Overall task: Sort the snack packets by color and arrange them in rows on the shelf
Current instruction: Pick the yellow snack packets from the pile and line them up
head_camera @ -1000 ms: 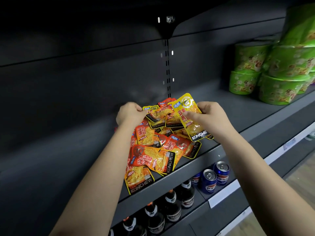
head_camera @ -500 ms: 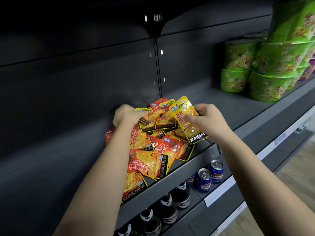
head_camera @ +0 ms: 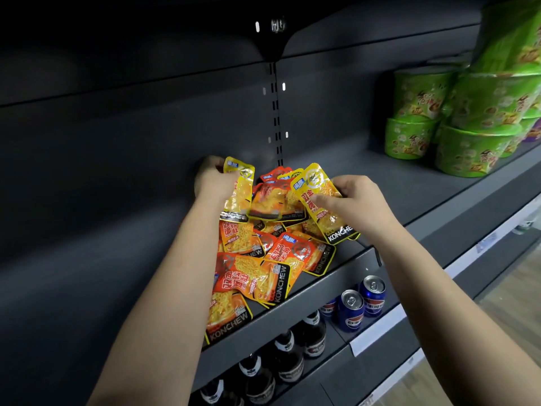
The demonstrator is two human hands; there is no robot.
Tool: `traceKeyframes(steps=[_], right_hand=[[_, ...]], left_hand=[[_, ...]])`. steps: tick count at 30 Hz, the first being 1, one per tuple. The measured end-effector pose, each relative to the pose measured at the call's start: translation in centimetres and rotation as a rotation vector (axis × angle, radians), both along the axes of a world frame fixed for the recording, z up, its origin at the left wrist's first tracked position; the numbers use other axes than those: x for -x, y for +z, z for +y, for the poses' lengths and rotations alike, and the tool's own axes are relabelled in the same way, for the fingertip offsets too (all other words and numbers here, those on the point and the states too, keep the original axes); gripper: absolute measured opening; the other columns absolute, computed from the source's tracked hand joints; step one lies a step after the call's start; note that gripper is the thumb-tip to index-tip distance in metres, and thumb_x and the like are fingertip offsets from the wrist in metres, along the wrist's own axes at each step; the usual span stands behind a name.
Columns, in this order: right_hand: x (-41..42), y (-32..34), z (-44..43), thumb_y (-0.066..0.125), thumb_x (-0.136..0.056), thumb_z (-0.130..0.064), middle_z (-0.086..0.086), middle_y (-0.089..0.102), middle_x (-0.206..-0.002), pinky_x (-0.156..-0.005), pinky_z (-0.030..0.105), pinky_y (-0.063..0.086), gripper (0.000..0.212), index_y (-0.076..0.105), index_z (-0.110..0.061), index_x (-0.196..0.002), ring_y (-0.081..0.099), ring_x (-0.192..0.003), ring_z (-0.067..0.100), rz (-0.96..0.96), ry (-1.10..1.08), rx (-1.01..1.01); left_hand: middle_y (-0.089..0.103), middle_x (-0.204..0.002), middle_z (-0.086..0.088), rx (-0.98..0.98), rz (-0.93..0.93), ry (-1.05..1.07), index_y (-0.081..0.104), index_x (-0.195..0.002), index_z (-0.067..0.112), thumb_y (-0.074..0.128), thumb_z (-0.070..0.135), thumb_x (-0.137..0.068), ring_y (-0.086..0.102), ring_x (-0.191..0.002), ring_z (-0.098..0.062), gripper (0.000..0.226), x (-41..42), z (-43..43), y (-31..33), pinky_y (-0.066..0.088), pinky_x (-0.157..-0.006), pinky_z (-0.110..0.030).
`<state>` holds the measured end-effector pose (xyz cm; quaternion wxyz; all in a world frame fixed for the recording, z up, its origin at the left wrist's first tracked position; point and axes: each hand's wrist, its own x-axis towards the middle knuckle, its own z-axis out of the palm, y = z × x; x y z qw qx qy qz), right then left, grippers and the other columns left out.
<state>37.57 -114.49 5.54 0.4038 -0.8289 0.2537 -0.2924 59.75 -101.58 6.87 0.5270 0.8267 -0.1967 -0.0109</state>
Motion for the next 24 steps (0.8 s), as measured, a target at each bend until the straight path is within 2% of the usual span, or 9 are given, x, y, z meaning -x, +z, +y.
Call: traceKeyframes(steps=[5, 7, 9, 13, 16, 19, 22, 24], right_hand=[[-0.3, 0.5, 0.7, 0.074, -0.081, -0.036, 0.007, 0.071, -0.071, -0.061, 0.037, 0.055, 0.025, 0.069, -0.012, -0.076, 0.068, -0.064, 0.023, -0.006, 0.028, 0.023], [-0.5, 0.6, 1.1, 0.074, -0.081, -0.035, 0.009, 0.070, -0.070, -0.058, 0.034, 0.052, 0.026, 0.068, -0.011, -0.075, 0.068, -0.065, 0.024, -0.006, 0.047, 0.036], [-0.9, 0.5, 1.4, 0.075, -0.081, -0.035, 0.013, 0.068, -0.070, -0.054, 0.032, 0.047, 0.028, 0.066, -0.009, -0.073, 0.065, -0.060, 0.023, -0.011, 0.069, 0.036], [-2.0, 0.2, 2.4, 0.074, -0.079, -0.039, 0.020, 0.059, -0.067, -0.054, 0.033, 0.038, 0.042, 0.060, 0.001, -0.076, 0.050, -0.056, 0.025, 0.005, 0.114, 0.054], [-3.1, 0.3, 3.7, 0.074, -0.079, -0.037, 0.021, 0.054, -0.066, -0.055, 0.032, 0.034, 0.042, 0.059, 0.001, -0.073, 0.045, -0.056, 0.026, -0.003, 0.152, 0.074], [-4.3, 0.6, 5.7, 0.075, -0.079, -0.036, 0.020, 0.062, -0.070, -0.056, 0.031, 0.036, 0.032, 0.063, -0.007, -0.070, 0.048, -0.056, 0.020, -0.018, 0.214, 0.085], [-5.7, 0.8, 7.8, 0.076, -0.079, -0.033, 0.005, 0.059, -0.058, -0.054, 0.030, 0.035, 0.026, 0.063, -0.021, -0.060, 0.047, -0.052, 0.012, -0.032, 0.285, 0.058], [-6.8, 0.9, 9.3, 0.076, -0.079, -0.033, 0.000, 0.055, -0.053, -0.053, 0.029, 0.034, 0.027, 0.063, -0.024, -0.057, 0.045, -0.049, 0.009, -0.022, 0.315, 0.072]], left_hand=[[0.062, -0.119, -0.009, -0.295, -0.375, -0.028, 0.050, -0.124, 0.014, 0.058, 0.020, -0.094, 0.058, -0.106, -0.033, 0.032, 1.8, 2.3, 2.0, 0.045, -0.082, -0.036], [0.064, -0.116, -0.009, -0.407, -0.443, -0.050, 0.049, -0.124, 0.018, 0.058, 0.021, -0.094, 0.060, -0.105, -0.034, 0.032, 2.5, 3.4, 2.4, 0.049, -0.083, -0.040], [0.066, -0.111, -0.007, -0.439, -0.479, -0.046, 0.051, -0.120, 0.021, 0.060, 0.022, -0.093, 0.062, -0.101, -0.032, 0.028, 3.3, 4.6, 2.5, 0.052, -0.083, -0.044], [0.067, -0.103, 0.000, -0.412, -0.492, -0.029, 0.055, -0.113, 0.026, 0.064, 0.024, -0.091, 0.064, -0.094, -0.025, 0.024, 4.8, 7.4, 2.4, 0.053, -0.079, -0.042], [0.066, -0.095, 0.007, -0.396, -0.488, 0.004, 0.058, -0.105, 0.029, 0.067, 0.025, -0.088, 0.063, -0.089, -0.019, 0.019, 5.4, 10.3, 2.0, 0.049, -0.072, -0.033], [0.065, -0.085, 0.012, -0.371, -0.433, 0.050, 0.060, -0.092, 0.034, 0.072, 0.029, -0.083, 0.063, -0.086, -0.015, 0.016, 5.4, 13.4, 1.4, 0.051, -0.072, -0.035], [0.069, -0.083, 0.012, -0.336, -0.373, 0.103, 0.066, -0.088, 0.032, 0.076, 0.030, -0.078, 0.065, -0.086, -0.013, 0.014, 5.2, 16.4, 0.8, 0.054, -0.075, -0.039], [0.070, -0.081, 0.012, -0.312, -0.345, 0.135, 0.068, -0.087, 0.031, 0.077, 0.029, -0.076, 0.066, -0.086, -0.013, 0.013, 4.9, 18.4, 0.6, 0.054, -0.076, -0.040]])
